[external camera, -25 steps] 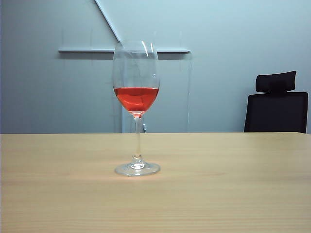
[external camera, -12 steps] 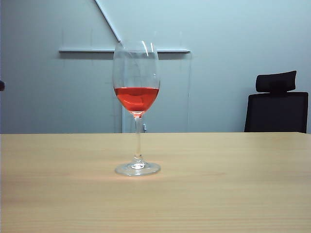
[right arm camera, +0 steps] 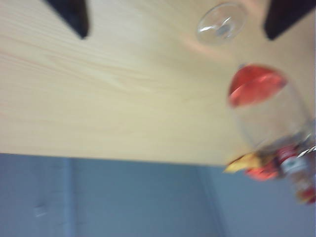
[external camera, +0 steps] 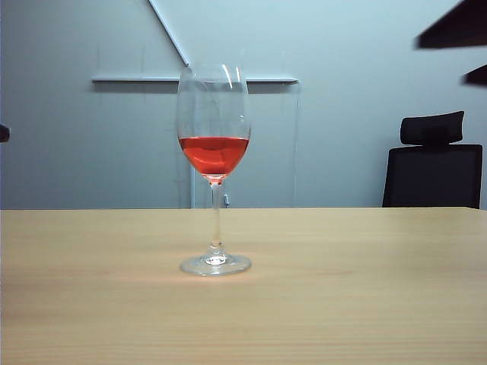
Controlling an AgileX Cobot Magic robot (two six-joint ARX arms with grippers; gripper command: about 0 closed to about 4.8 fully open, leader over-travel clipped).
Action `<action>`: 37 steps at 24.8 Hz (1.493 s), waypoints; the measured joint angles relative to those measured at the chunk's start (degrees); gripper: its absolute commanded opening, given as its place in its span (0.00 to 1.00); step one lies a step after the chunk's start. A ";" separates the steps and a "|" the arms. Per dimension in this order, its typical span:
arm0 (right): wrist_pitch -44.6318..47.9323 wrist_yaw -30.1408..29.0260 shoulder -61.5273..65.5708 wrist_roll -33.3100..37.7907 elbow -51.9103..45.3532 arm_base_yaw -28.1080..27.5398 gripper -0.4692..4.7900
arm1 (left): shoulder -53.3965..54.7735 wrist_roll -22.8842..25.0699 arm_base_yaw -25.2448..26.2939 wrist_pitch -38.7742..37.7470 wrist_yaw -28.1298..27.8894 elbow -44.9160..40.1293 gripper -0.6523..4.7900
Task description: Gently pick up the goblet, rotate it counterclockwise for two full turns (viewing from above), and then place it back on the table.
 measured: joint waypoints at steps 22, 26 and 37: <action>53.29 -7.50 68.35 -3.10 15.93 20.35 1.00 | 0.00 0.00 0.00 0.00 0.00 0.00 0.11; 51.56 -7.76 69.92 -3.19 18.49 21.90 1.00 | 0.00 0.00 0.00 0.00 0.00 0.00 0.11; 49.05 -7.87 73.55 -4.85 21.35 22.10 0.94 | 0.02 0.00 0.00 -0.02 -0.02 0.00 0.11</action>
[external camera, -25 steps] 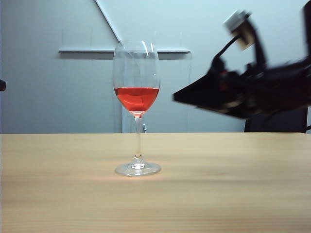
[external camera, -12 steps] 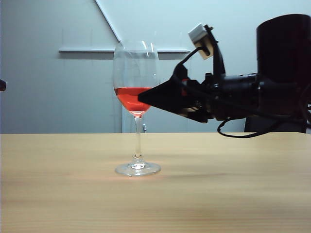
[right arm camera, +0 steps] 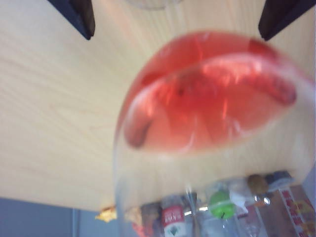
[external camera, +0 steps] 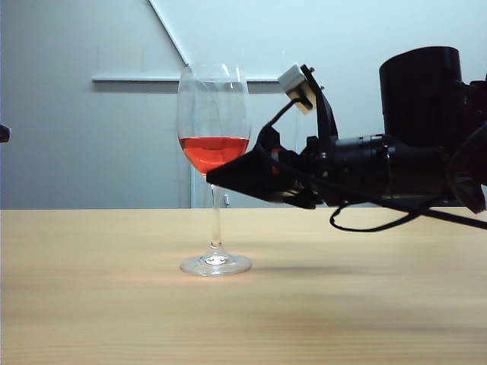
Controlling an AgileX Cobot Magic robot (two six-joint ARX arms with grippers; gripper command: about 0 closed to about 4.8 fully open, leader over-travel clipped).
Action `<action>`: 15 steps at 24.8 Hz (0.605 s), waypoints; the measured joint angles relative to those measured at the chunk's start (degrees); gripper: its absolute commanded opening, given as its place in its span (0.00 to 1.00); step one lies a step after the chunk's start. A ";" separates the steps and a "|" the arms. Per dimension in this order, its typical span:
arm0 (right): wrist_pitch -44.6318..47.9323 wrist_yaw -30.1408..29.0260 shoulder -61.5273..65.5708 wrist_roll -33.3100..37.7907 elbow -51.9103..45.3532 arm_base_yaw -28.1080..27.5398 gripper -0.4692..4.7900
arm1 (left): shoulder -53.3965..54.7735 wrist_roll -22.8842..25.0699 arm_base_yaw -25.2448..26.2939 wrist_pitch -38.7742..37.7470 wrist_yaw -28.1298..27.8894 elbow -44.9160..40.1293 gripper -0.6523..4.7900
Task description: Gently pick up the goblet, rotate it counterclockwise for two full turns (viewing from above), and then place it back on the table.
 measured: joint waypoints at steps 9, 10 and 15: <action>-1.53 0.26 2.60 -0.02 2.36 1.33 0.89 | 0.00 0.00 0.00 0.00 0.02 0.00 0.11; -1.64 0.22 2.64 -0.02 2.43 1.49 0.85 | 0.00 0.00 0.00 0.00 0.00 0.00 0.11; -1.29 0.74 2.75 -0.11 3.15 2.58 0.82 | 0.00 -0.02 0.02 0.00 0.02 0.00 0.11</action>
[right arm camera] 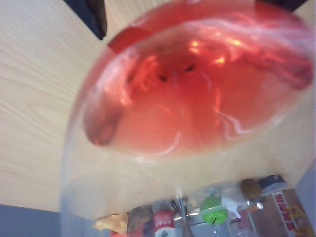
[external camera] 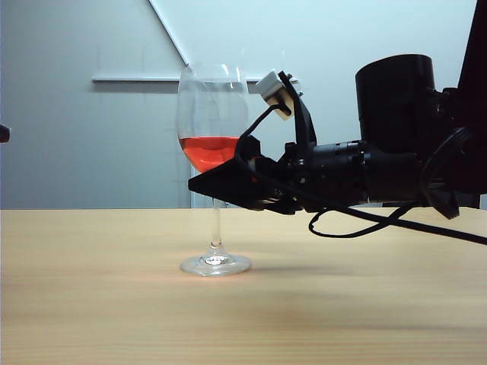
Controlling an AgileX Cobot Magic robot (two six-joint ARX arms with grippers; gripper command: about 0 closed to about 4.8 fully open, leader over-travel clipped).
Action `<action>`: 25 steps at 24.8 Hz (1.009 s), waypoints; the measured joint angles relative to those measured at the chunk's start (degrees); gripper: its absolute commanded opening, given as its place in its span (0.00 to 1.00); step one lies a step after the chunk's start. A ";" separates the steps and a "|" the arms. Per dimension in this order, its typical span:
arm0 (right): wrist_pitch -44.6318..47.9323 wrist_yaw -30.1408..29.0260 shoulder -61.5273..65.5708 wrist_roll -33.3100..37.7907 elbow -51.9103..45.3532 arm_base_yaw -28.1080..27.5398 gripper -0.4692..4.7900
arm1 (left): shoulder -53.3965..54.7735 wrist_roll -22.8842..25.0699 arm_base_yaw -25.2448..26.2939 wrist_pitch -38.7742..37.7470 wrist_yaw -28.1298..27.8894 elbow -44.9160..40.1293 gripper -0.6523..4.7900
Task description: Gently pick up the goblet, rotate it counterclockwise for two full turns (viewing from above), and then place it back on the table.
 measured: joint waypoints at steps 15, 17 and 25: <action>-0.28 3.39 1.64 0.66 1.29 1.60 0.49 | 0.00 0.02 0.00 0.00 -0.02 0.00 0.11; -0.24 3.37 1.62 0.70 1.31 1.66 0.47 | 0.00 0.02 0.00 0.00 0.00 0.00 0.11; -0.20 3.56 1.60 0.59 1.40 1.64 0.26 | 0.00 0.02 -0.02 0.00 0.00 0.00 0.11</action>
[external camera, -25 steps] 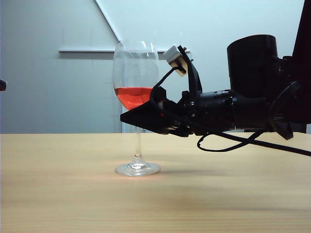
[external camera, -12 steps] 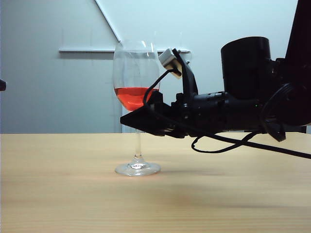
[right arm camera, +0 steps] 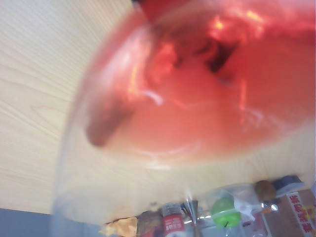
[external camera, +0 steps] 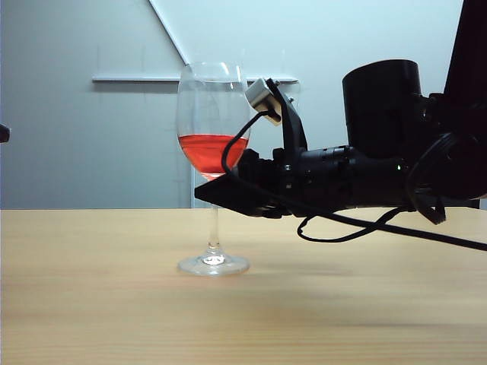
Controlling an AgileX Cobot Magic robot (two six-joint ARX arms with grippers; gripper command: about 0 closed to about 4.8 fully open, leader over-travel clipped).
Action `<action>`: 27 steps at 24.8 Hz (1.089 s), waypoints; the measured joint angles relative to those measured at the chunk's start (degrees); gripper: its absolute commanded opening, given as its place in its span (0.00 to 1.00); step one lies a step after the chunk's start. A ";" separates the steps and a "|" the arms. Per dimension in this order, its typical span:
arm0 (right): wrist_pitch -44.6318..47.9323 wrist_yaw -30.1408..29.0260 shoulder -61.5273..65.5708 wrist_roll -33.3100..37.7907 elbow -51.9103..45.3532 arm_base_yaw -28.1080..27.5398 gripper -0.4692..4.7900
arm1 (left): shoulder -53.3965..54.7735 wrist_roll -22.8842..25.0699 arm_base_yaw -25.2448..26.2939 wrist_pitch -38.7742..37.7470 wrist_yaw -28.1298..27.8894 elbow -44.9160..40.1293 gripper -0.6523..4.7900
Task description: Gently pick up the goblet, rotate it counterclockwise for two full turns (viewing from above), and then place it back on the table.
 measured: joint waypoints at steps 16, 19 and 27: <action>0.46 1.55 -0.07 0.39 0.04 -0.04 0.08 | 0.00 0.00 0.00 0.00 -0.02 0.00 0.11; -0.66 3.74 -1.57 1.81 -0.26 -0.20 0.08 | 0.00 0.00 0.00 0.00 -0.02 0.00 0.11; -11.21 6.21 -12.94 5.14 -0.35 -2.99 0.08 | 0.00 -0.02 0.00 0.00 0.00 0.00 0.11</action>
